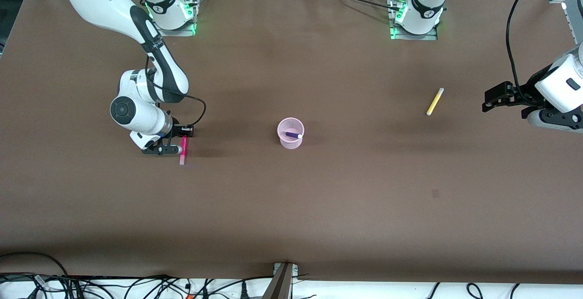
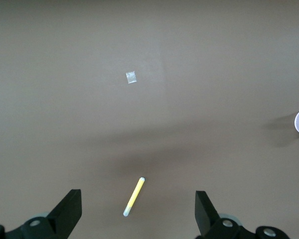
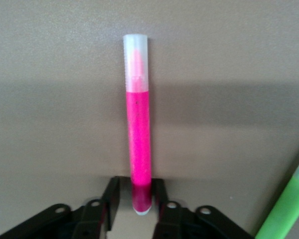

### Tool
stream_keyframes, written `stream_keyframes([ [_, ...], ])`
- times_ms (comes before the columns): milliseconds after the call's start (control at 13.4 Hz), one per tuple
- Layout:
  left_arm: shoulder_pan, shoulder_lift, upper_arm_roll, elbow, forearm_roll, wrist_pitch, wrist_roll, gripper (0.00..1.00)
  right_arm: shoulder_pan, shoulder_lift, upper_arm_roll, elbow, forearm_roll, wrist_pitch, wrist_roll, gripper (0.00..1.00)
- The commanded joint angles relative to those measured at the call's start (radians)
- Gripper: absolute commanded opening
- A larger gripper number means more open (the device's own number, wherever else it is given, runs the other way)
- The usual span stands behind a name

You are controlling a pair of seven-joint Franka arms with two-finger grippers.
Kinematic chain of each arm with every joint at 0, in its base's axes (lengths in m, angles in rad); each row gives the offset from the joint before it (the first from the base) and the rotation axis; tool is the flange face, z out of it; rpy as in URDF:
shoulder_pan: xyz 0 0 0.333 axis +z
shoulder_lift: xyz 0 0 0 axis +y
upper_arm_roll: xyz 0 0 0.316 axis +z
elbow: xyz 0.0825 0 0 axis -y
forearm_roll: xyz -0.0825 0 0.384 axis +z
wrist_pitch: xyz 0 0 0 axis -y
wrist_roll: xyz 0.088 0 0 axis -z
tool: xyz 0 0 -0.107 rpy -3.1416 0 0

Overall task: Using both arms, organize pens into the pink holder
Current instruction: 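Carry the pink marker with the right gripper over the holder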

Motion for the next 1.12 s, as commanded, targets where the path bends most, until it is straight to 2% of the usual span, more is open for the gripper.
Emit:
stream_keyframes([
  [0,0.001,-0.004,0.003,0.051,-0.006,-0.035,-0.005,1.00,-0.001,0.010,0.007,-0.007,0.015,0.020,0.007,0.08],
  [74,0.001,-0.006,0.003,0.068,-0.006,-0.064,-0.006,1.00,-0.001,0.010,0.009,-0.005,0.015,0.017,0.007,0.00],
  [520,0.010,0.031,0.011,0.059,-0.009,-0.070,-0.013,1.00,0.000,0.006,0.012,0.027,0.017,-0.032,0.041,0.00],
  [818,0.001,0.079,0.009,0.070,-0.008,-0.064,-0.134,1.00,0.000,0.007,0.012,0.177,0.096,-0.263,0.123,0.00],
  [1041,-0.002,0.089,0.007,0.074,-0.012,-0.053,-0.120,1.00,0.009,0.013,0.018,0.294,0.229,-0.437,0.240,0.00],
])
